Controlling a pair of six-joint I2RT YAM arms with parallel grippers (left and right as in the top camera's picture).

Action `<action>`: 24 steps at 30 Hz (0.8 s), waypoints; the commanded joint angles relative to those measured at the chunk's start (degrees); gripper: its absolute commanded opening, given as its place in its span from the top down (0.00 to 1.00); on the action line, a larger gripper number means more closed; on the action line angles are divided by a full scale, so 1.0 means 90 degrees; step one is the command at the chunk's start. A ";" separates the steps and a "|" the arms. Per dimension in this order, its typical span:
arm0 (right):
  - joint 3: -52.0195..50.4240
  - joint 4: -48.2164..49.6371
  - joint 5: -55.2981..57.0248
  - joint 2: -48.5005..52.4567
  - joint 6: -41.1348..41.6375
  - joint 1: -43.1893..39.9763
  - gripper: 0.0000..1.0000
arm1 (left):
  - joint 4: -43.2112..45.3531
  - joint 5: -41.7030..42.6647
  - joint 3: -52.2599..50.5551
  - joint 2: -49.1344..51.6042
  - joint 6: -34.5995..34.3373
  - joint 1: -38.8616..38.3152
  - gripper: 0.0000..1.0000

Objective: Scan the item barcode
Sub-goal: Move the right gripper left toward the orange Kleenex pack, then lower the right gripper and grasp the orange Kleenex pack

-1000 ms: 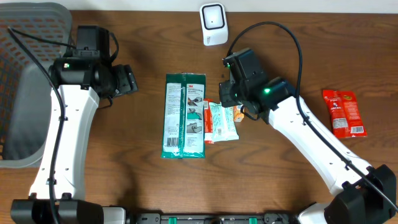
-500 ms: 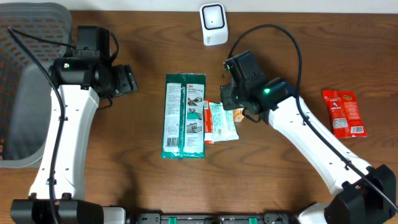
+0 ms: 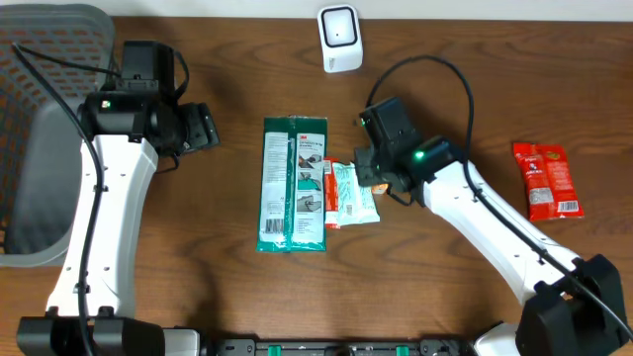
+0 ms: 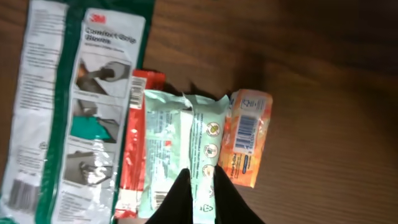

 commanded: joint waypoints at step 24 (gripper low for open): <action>-0.2035 0.2936 0.0634 0.0005 0.0459 0.0019 0.90 | -0.0027 -0.0056 0.0061 -0.0019 0.0012 0.0027 0.17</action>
